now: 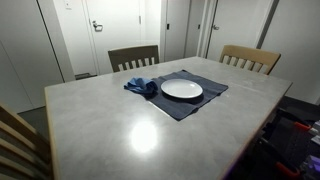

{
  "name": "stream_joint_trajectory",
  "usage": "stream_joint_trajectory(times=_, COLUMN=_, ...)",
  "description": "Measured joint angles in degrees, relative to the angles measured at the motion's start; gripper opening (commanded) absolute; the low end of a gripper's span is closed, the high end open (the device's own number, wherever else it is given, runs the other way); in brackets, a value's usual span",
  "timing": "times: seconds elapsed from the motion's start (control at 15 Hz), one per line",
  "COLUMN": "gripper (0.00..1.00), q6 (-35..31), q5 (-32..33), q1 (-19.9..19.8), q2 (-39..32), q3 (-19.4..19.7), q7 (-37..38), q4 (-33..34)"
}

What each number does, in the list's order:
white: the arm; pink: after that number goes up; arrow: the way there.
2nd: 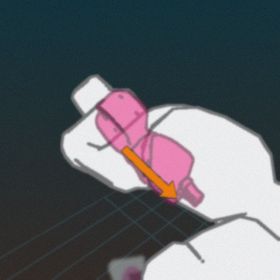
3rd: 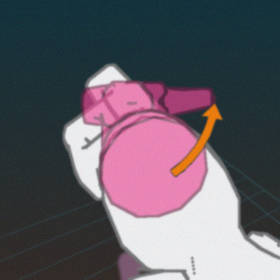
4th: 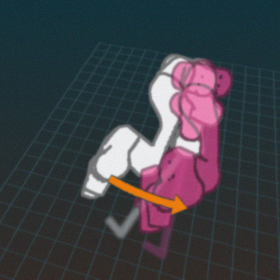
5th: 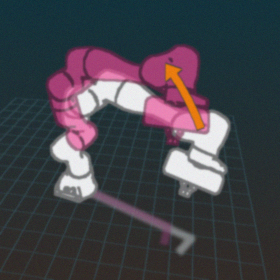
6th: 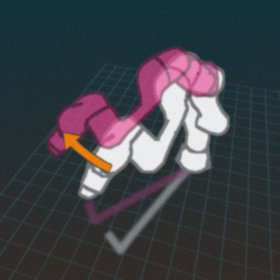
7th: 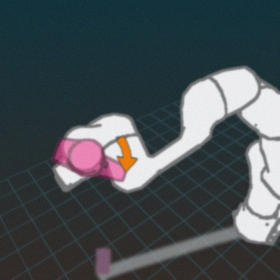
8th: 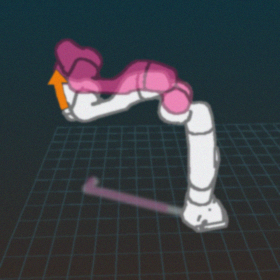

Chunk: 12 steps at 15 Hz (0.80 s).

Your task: Wipe the plate with the towel

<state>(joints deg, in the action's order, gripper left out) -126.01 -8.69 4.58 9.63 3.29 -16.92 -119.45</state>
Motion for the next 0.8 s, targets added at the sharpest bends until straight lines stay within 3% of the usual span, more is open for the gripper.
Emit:
stream_joint_trajectory(times=0.53, gripper=1.00, q6=-0.01, q5=-0.64, q1=-0.17, q2=-12.12, q3=-0.22, q7=-5.34, q4=10.75)
stream_joint_trajectory(times=0.8, gripper=1.00, q6=0.44, q5=-0.91, q1=-0.45, q2=-18.17, q3=-2.12, q7=-7.44, q4=17.15)
